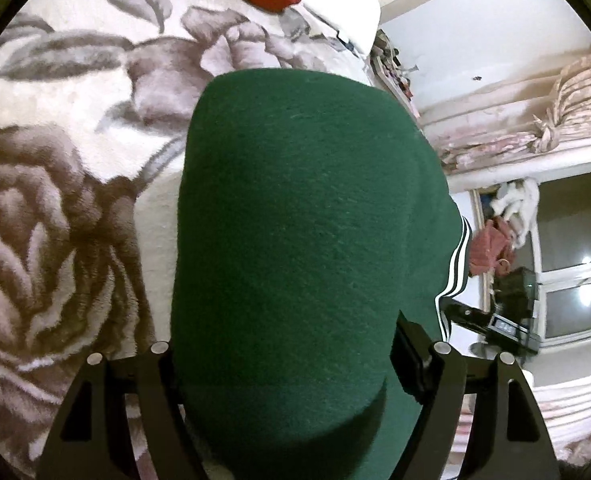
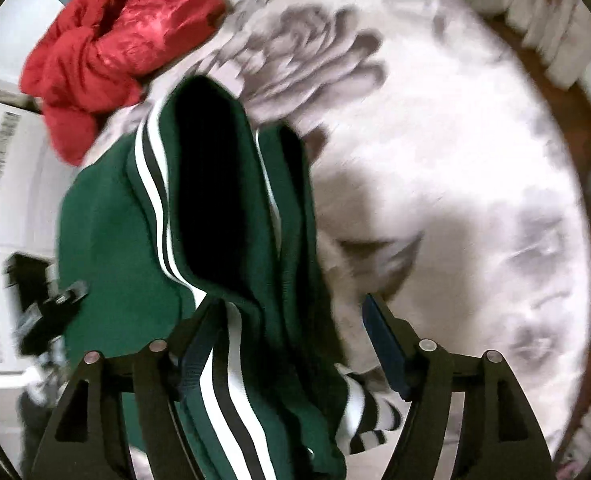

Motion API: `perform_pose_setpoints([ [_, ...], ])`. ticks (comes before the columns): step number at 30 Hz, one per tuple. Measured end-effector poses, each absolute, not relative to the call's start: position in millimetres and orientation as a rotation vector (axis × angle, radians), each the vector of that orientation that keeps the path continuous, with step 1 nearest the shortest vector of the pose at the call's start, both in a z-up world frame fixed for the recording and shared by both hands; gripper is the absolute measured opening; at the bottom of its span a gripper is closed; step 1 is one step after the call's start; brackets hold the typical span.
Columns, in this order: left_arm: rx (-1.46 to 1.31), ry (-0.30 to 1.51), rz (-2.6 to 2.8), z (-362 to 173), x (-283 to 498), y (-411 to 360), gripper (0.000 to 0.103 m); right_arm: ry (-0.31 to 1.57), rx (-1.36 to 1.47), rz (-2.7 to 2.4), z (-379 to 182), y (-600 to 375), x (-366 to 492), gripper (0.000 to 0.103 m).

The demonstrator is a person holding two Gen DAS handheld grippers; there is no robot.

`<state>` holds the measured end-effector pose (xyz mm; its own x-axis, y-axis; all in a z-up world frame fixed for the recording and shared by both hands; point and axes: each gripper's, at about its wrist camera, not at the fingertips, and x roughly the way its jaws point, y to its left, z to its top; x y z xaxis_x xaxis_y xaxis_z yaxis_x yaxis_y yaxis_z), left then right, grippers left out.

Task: Fold large clothes
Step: 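Set the folded jacket down on the bed and open both tools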

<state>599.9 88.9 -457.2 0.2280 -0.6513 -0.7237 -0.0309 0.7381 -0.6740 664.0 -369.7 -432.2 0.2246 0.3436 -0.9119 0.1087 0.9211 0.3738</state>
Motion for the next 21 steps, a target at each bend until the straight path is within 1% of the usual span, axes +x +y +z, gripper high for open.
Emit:
perform_pose_setpoints([
  [1, -0.604, 1.275, -0.431, -451, 597, 85, 0.078, 1.329, 0.358, 0.130, -425, -363, 653, 0.075],
  [2, -0.566, 1.262, -0.395, -445, 595, 82, 0.079, 1.327, 0.331, 0.111, -437, -344, 664, 0.076],
  [3, -0.519, 1.248, -0.353, -440, 591, 78, 0.081, 1.331, 0.288, 0.085, -439, -335, 667, 0.079],
  [4, -0.482, 1.238, -0.323, -437, 589, 76, 0.085, 1.324, 0.229, 0.048, -433, -328, 661, 0.087],
  [6, -0.325, 1.199, -0.202, -420, 577, 63, 0.091, 1.284, 0.134, 0.004, -424, -316, 670, 0.094],
  [7, -0.280, 1.182, -0.163, -414, 573, 58, 0.092, 1.254, 0.071, -0.023, -417, -308, 659, 0.094],
  [8, -0.216, 1.142, -0.118, -401, 563, 51, 0.092, 1.237, 0.035, -0.040, -397, -303, 639, 0.094],
  [11, -0.137, 1.083, -0.044, -378, 538, 36, 0.094, 1.210, -0.028, -0.068, -383, -288, 613, 0.095],
  [17, -0.085, 1.044, 0.032, -344, 478, 13, 0.095, 1.207, -0.013, -0.084, -355, -284, 554, 0.095],
  [21, -0.080, 1.008, 0.066, -315, 430, 2, 0.095, 1.185, -0.005, -0.085, -325, -290, 525, 0.095],
])
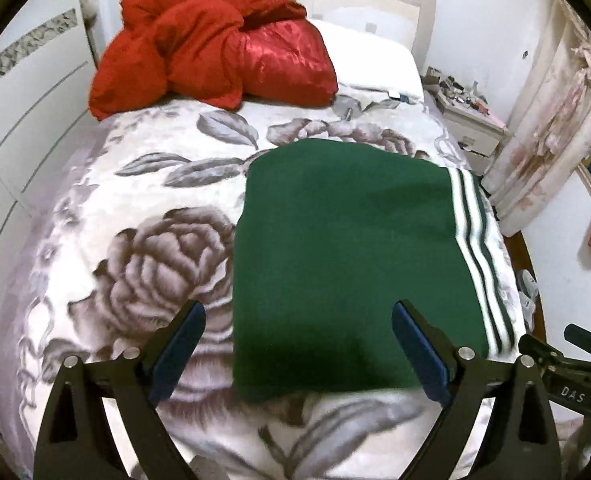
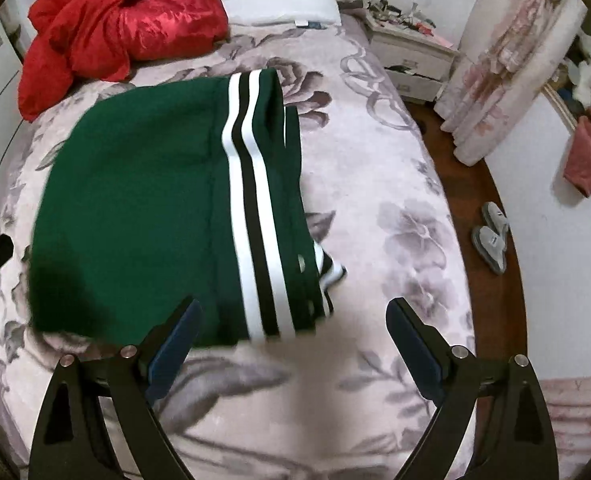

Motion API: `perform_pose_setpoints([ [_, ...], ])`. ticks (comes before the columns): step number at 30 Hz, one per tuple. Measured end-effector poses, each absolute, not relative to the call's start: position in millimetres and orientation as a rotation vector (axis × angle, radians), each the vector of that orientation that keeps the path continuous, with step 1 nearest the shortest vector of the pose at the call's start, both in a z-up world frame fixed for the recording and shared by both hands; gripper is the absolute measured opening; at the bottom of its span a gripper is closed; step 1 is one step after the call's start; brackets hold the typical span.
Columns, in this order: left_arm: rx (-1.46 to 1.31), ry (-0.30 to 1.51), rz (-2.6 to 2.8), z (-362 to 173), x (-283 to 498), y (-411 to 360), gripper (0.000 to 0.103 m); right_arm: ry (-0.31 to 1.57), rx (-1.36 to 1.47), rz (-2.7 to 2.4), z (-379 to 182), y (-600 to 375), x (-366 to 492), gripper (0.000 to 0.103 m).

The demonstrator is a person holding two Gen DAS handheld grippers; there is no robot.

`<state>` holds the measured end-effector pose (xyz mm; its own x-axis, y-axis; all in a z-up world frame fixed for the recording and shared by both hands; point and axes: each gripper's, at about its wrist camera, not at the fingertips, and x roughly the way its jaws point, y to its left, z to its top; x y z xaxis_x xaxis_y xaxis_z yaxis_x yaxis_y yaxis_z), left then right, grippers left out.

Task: Fold large clothes
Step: 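Set the folded jacket down on the bed and open both tools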

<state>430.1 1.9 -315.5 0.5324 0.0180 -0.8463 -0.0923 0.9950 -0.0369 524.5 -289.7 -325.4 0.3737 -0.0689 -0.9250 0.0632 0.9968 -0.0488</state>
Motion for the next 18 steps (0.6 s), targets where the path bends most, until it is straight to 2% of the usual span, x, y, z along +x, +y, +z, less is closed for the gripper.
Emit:
perform_pose_setpoints([
  [18, -0.044, 0.859, 0.078, -158, 245, -37, 0.095, 0.986, -0.020, -0.108, -137, -284, 301, 0.095],
])
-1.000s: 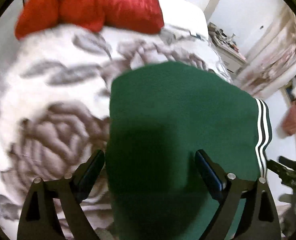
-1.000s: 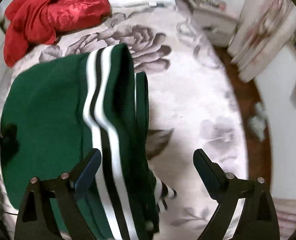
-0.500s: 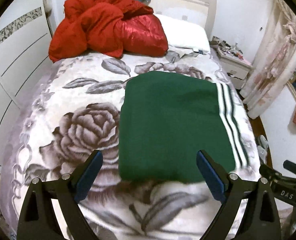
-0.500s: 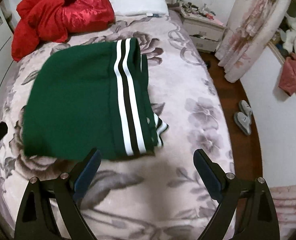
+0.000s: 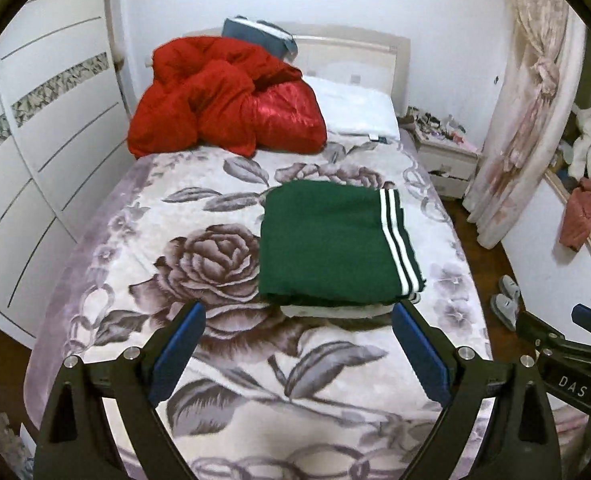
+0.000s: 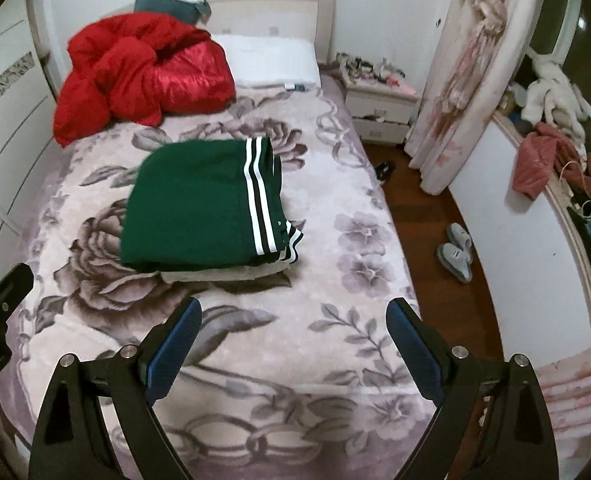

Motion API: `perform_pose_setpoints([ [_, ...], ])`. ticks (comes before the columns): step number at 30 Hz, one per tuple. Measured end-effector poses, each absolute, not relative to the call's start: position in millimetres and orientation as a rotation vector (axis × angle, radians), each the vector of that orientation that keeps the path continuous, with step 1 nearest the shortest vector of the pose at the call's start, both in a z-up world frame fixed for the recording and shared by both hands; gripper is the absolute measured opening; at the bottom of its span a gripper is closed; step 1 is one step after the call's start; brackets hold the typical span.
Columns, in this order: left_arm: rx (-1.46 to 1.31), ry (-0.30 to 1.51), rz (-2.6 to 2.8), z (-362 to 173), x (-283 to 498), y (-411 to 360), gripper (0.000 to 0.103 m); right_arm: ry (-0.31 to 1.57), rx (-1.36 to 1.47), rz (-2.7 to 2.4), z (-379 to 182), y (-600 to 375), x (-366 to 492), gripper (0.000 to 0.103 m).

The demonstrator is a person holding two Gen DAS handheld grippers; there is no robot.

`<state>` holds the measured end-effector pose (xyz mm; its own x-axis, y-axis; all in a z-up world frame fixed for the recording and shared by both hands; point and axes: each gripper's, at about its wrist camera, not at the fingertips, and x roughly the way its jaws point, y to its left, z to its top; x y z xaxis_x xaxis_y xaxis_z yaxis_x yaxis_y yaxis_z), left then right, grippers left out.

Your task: Fold large clothes

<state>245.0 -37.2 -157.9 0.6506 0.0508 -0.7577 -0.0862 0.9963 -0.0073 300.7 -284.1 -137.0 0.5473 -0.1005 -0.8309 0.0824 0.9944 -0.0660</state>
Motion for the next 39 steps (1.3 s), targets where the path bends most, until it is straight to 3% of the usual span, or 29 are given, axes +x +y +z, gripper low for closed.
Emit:
perform_pose_setpoints([
  [11, -0.017, 0.730, 0.084, -68, 150, -57, 0.096, 0.841, -0.034, -0.080, -27, -292, 181, 0.098],
  [22, -0.036, 0.635, 0.084, -23, 86, -67, 0.097, 0.687, -0.044, -0.063, 57, -297, 81, 0.101],
  [39, -0.026, 0.601, 0.098, -9, 54, -72, 0.097, 0.643, -0.028, -0.073, 85, -314, 40, 0.103],
])
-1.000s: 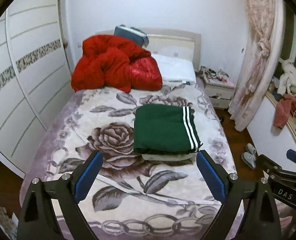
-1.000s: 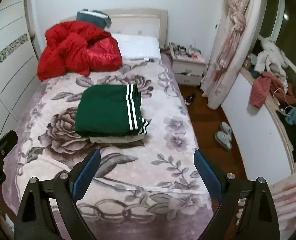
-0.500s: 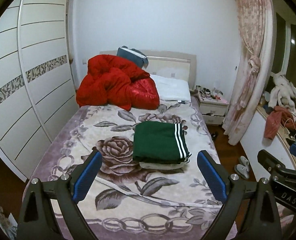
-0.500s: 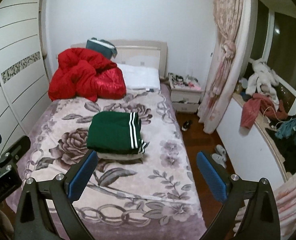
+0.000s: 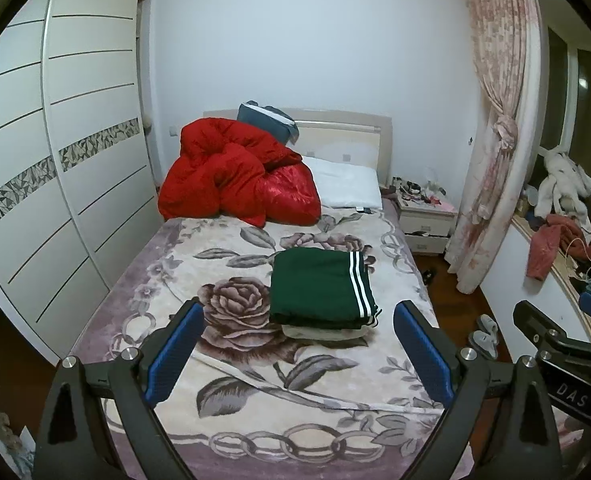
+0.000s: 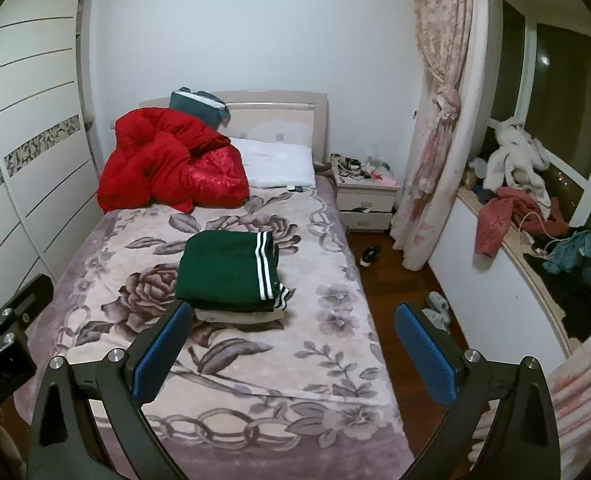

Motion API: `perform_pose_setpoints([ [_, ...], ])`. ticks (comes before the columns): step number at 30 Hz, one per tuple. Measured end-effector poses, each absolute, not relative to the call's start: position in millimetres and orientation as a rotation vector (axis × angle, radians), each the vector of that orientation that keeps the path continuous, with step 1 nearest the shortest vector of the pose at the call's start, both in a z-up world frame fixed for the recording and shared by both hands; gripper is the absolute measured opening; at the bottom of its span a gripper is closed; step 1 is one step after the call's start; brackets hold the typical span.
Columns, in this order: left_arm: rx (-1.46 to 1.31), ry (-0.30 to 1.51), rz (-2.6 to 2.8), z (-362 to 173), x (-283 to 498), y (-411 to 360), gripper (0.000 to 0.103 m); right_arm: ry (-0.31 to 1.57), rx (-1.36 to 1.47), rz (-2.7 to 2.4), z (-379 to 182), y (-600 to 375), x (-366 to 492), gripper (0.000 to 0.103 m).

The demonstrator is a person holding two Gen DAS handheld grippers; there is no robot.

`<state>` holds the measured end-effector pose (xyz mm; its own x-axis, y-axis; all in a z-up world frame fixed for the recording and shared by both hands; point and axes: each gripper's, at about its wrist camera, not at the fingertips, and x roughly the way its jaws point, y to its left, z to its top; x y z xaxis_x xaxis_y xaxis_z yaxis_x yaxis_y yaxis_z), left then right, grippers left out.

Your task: Fold large clothes

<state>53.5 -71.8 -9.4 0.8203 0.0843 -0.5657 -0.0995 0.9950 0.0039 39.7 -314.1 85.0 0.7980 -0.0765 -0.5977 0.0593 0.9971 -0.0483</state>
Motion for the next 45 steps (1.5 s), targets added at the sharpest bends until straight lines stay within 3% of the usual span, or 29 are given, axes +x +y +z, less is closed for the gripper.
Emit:
perform_pose_setpoints([
  [45, -0.013, 0.589, 0.104, 1, 47, -76, 0.097, 0.622, -0.043, -0.027, 105, -291, 52, 0.103],
])
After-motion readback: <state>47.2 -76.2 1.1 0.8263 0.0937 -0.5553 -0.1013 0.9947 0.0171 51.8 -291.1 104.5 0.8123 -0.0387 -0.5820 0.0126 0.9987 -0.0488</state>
